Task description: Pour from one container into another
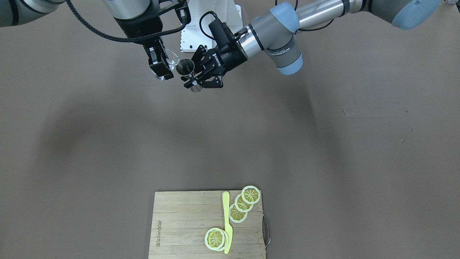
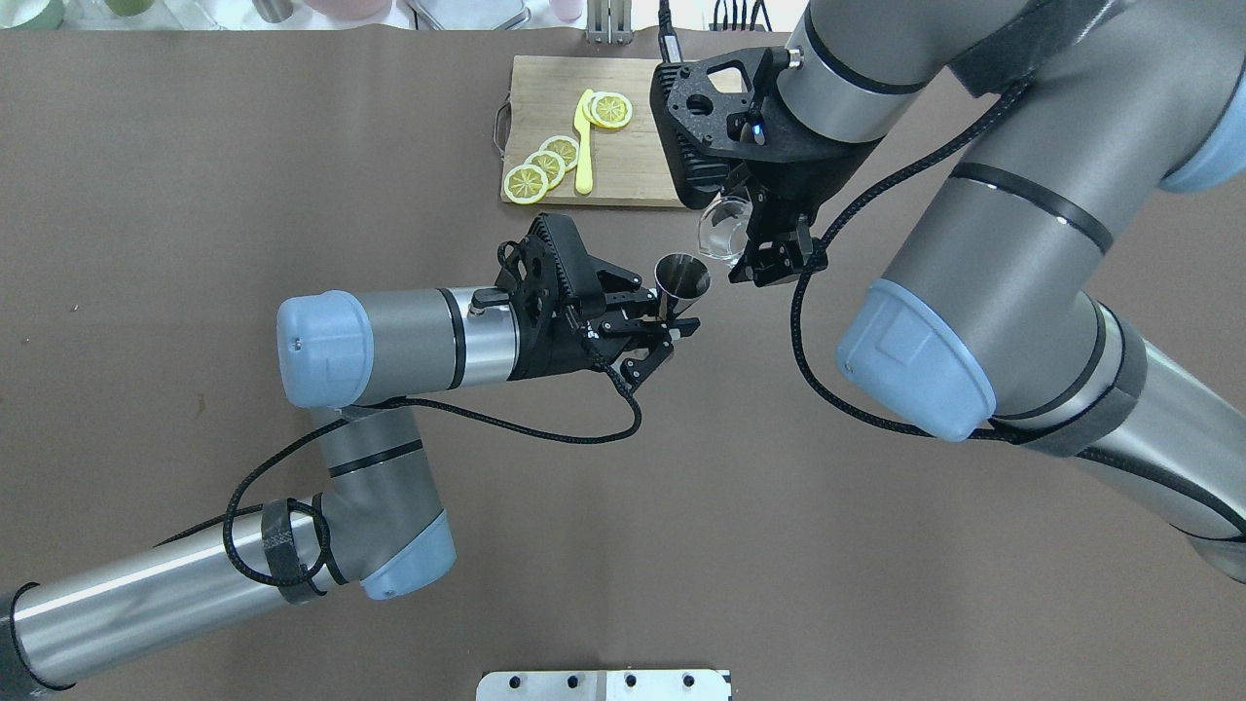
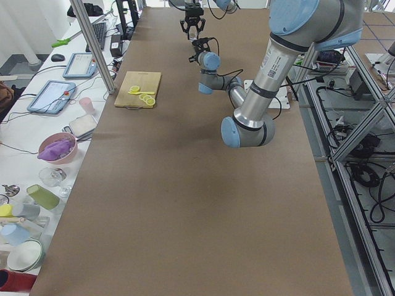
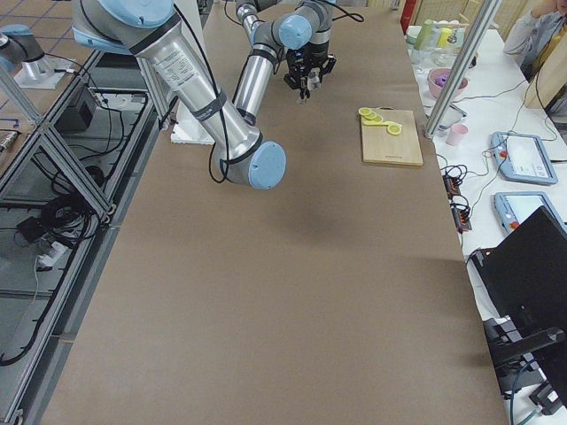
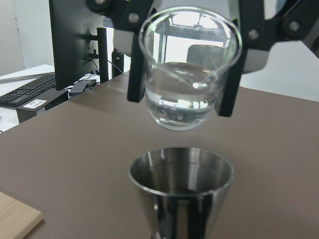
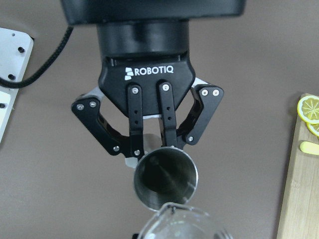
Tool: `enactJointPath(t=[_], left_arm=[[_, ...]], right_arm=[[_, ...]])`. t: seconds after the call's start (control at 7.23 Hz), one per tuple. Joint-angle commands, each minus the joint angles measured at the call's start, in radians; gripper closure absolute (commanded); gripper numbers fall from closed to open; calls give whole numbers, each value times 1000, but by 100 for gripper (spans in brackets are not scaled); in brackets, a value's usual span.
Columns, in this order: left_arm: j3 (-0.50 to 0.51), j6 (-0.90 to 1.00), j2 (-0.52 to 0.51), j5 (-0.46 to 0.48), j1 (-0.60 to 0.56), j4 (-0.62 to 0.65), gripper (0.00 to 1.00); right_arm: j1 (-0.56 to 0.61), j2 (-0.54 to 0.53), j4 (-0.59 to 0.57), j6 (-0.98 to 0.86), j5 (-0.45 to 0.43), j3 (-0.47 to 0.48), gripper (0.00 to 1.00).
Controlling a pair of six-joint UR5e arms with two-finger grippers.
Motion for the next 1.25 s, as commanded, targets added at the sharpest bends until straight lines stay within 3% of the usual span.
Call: enactJointPath(t=[0.0, 1.11], left_arm=[[0, 0, -1, 0, 0, 0, 100], [5, 0, 1, 0, -1, -3, 100]], right_arm=[[0, 12, -19, -15, -9, -6, 100], [-31, 56, -137, -131, -84, -8, 100]])
